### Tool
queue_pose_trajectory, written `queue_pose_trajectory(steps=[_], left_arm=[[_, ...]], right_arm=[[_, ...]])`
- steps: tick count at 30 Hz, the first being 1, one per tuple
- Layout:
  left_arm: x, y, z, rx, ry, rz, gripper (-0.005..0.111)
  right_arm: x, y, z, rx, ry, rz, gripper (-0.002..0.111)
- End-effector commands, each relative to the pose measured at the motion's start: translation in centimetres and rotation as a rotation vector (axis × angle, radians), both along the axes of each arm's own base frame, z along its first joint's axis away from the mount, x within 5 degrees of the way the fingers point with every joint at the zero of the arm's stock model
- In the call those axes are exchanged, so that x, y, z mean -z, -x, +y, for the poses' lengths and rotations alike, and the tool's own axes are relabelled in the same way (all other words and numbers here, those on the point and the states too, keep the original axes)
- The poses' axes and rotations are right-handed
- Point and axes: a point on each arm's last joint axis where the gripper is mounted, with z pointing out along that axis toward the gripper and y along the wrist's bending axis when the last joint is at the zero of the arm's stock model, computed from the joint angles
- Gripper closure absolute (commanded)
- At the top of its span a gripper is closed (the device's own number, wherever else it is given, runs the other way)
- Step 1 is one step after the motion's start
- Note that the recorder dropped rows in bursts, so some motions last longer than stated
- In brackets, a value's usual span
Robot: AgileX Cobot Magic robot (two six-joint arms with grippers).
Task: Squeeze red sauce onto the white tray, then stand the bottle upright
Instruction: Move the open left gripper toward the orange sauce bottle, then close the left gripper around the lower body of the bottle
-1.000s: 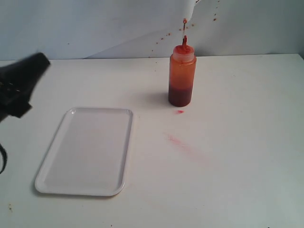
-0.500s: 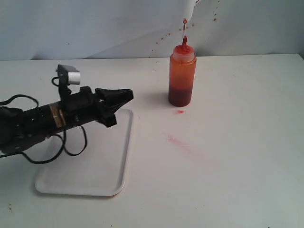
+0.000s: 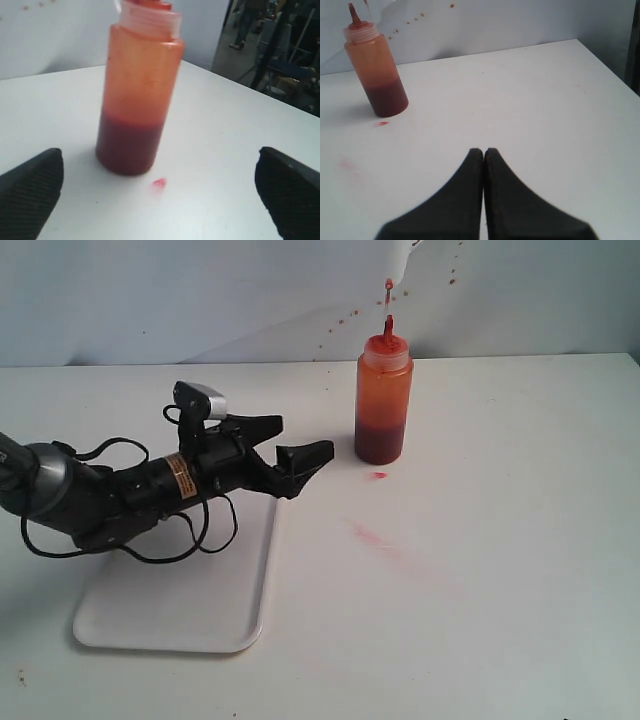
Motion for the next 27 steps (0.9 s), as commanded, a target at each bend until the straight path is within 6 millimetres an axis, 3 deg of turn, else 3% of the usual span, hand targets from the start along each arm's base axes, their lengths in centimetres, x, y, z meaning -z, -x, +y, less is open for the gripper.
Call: queue_pose_trajectory(steps=[1, 6, 11, 17, 27], left_arm=[[0.2, -0.4, 0.1, -0.047, 0.04, 0.004, 0.003], [-0.2, -0.5, -0.1, -0.037, 0.064, -0.02, 0.003], [0.0, -2.0, -1.9, 0.099, -0.13, -0.063, 0.003], [1.2, -4.0, -4.7, 0.12, -0.272, -0.073, 0.003], [4.2, -6.4, -7.2, 0.125, -0.237, -0.075, 0.003]], right_arm=[[0.1, 0.0, 0.0, -0.004, 0.011, -0.006, 0.108], [0.1, 0.0, 0.0, -0.004, 0.011, -0.006, 0.108], [0.1, 0.0, 0.0, -0.004, 0.011, -0.006, 0.108], [0.1, 0.0, 0.0, -0.004, 0.011, -0.006, 0.108], [0.1, 0.0, 0.0, -0.004, 0.011, -0.006, 0.108]])
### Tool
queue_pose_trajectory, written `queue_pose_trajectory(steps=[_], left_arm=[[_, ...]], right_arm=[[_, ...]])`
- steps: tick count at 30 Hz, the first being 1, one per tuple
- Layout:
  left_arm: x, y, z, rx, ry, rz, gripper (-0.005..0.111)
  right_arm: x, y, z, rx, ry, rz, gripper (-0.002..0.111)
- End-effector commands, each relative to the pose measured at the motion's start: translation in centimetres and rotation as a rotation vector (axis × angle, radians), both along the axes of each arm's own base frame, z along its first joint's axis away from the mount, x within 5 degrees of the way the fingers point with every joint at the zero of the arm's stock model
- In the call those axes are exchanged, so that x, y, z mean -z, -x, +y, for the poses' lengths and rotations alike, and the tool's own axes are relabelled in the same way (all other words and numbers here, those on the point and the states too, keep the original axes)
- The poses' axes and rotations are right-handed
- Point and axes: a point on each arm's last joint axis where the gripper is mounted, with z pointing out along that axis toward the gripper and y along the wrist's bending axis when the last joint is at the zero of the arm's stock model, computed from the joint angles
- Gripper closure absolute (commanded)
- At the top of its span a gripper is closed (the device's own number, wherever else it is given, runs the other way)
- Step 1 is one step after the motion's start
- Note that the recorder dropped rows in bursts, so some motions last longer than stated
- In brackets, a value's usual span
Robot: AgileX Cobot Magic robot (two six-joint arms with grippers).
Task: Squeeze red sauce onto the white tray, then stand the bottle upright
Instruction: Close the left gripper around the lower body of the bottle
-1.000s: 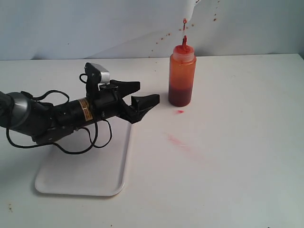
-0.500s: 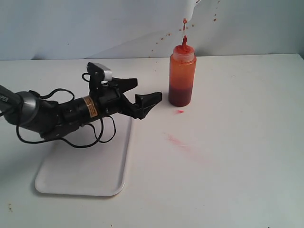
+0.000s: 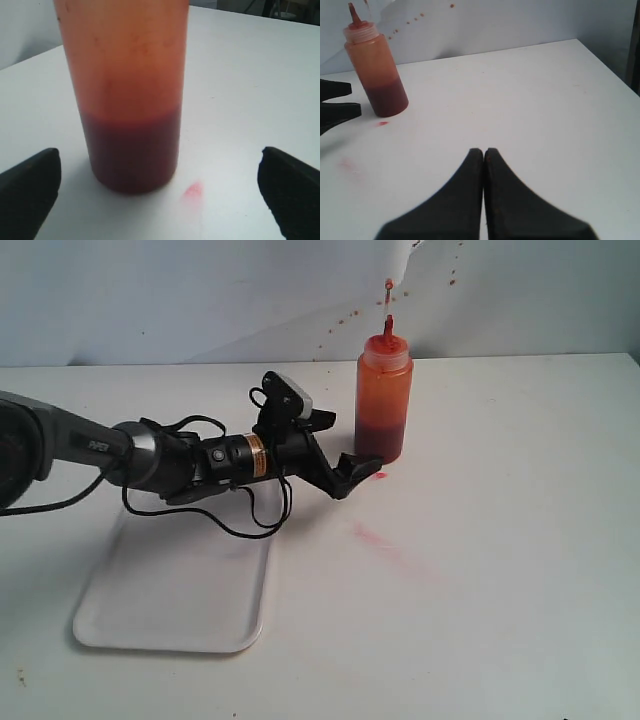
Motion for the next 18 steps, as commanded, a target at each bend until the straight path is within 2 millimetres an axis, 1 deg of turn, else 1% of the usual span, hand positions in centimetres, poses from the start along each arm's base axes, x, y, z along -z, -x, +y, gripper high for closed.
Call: queue_pose_trajectory(steps=[1, 6, 8, 12, 14, 18], left_arm=[[1.6, -0.8, -1.3, -0.009, 0.024, 0.025, 0.003], [2.4, -1.6, -2.7, 0.0, 0.044, 0.005, 0.003], [2.3, -1.9, -3.1, -0.014, 0.067, 0.0, 0.003], [2.1, -2.6, -3.5, -0.042, 0.096, -0.012, 0.003], [2.2, -2.6, -3.5, -0.05, 0.101, -0.006, 0.005], [2.4, -2.6, -3.5, -0.059, 0.126, 0.0, 0.005]], right_arm=[[0.1, 0.0, 0.0, -0.004, 0.011, -0.006, 0.108], [0.1, 0.0, 0.0, -0.004, 0.011, -0.006, 0.108], [0.1, 0.0, 0.0, -0.004, 0.011, -0.006, 0.108], [0.1, 0.0, 0.0, -0.004, 0.011, -0.006, 0.108], [0.1, 0.0, 0.0, -0.004, 0.011, -0.006, 0.108], [0.1, 0.0, 0.0, -0.004, 0.011, -0.006, 0.108]])
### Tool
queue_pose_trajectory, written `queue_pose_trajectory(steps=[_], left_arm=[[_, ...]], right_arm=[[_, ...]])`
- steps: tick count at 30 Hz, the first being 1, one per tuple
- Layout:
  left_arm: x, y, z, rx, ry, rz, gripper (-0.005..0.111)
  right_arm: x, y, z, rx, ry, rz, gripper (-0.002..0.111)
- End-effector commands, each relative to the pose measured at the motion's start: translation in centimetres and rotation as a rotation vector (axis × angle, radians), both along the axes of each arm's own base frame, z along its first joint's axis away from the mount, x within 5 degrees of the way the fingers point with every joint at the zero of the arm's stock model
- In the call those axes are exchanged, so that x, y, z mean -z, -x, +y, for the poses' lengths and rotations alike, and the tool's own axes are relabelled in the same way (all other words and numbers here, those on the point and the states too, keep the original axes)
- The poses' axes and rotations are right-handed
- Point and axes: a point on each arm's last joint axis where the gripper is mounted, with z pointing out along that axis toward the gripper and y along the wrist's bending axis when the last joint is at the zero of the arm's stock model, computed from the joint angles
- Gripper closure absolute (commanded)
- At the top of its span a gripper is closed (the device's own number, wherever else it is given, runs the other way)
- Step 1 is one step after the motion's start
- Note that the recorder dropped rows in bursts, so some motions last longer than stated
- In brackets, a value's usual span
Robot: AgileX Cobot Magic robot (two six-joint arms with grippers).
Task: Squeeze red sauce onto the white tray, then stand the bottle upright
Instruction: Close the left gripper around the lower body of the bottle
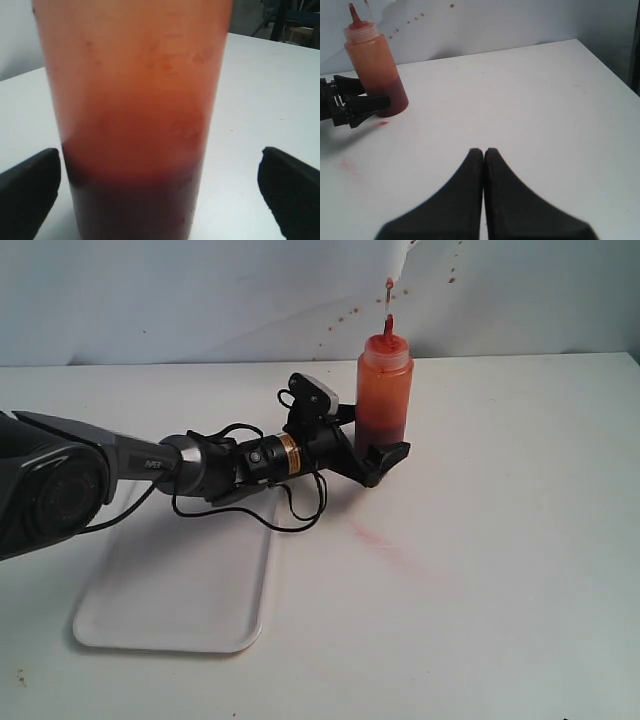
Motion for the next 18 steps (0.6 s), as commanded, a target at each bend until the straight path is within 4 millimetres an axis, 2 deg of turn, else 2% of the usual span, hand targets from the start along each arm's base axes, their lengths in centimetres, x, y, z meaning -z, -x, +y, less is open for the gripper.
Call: queue_pose_trajectory(steps=[1, 9, 13, 18], left_arm=[[0.4, 0.0, -0.2, -0.017, 0.04, 0.019, 0.005], [0.5, 0.0, -0.2, -0.021, 0.037, 0.025, 0.005], [0.5, 0.0, -0.2, -0.018, 0.047, 0.083, 0.005], [0.1, 0.0, -1.7, -0.014, -0.009, 0.085, 0.005]], right_arm=[[0.1, 0.0, 0.0, -0.004, 0.011, -0.006, 0.108], [0.1, 0.0, 0.0, -0.004, 0.011, -0.006, 0.108], [0.1, 0.0, 0.0, -0.004, 0.011, -0.006, 0.108], [0.1, 0.0, 0.0, -0.004, 0.011, -0.006, 0.108]])
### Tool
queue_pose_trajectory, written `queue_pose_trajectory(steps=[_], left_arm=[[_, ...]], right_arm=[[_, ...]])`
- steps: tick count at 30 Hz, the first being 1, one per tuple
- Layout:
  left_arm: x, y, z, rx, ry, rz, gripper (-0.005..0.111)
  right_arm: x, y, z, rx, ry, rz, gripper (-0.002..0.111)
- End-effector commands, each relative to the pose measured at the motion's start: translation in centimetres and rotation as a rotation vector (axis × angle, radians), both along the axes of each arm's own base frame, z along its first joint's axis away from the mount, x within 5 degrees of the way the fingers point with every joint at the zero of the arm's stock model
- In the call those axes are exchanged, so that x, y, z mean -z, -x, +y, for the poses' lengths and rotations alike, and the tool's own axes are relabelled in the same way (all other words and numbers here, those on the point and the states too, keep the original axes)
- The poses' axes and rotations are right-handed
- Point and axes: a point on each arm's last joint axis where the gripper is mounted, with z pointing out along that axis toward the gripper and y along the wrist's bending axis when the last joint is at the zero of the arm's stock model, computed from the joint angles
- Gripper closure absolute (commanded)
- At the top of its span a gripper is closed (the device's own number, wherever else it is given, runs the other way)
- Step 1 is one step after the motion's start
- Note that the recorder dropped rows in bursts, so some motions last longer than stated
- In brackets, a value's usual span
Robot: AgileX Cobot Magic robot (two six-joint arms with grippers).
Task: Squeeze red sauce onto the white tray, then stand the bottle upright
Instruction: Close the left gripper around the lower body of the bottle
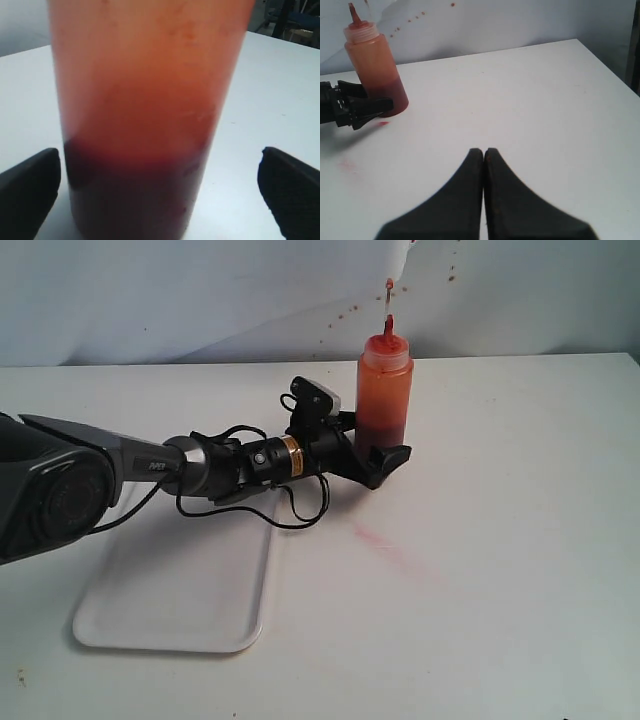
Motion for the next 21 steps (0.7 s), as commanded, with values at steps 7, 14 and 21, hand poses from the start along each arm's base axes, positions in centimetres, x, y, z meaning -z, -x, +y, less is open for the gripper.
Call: queue_pose_trajectory(steps=[7, 14, 21], left_arm=[[-0.67, -0.04, -1.95, -0.108, 0.047, 0.068, 0.015], [-0.34, -0.37, -1.67, -0.152, 0.0, 0.097, 0.077], [-0.31, -0.4, -1.58, -0.148, -0.008, 0.094, 0.076]], right_arm=[[0.06, 0.02, 0.0, -0.004, 0.011, -0.006, 0.108], [0.06, 0.02, 0.0, -0.004, 0.011, -0.006, 0.108], [0.06, 0.02, 0.0, -0.004, 0.011, -0.006, 0.108]])
